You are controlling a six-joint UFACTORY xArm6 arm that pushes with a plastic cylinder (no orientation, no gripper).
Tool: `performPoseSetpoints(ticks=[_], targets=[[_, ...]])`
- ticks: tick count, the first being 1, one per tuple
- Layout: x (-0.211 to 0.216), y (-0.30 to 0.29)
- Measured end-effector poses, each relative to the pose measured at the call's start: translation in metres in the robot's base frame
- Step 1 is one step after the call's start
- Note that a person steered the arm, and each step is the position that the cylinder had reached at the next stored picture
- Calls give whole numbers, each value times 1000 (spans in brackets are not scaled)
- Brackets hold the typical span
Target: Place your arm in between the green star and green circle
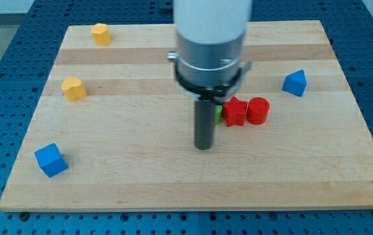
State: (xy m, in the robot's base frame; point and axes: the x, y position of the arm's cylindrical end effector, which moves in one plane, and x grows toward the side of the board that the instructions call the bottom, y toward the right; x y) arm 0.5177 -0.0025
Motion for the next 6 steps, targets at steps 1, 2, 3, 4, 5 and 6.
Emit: performPoseSetpoints(ticks=[1, 2, 3, 4, 5, 6], targets=[[-17, -37], [-51, -54], [-95, -54], [-141, -39], [-176, -3], [-201, 46]])
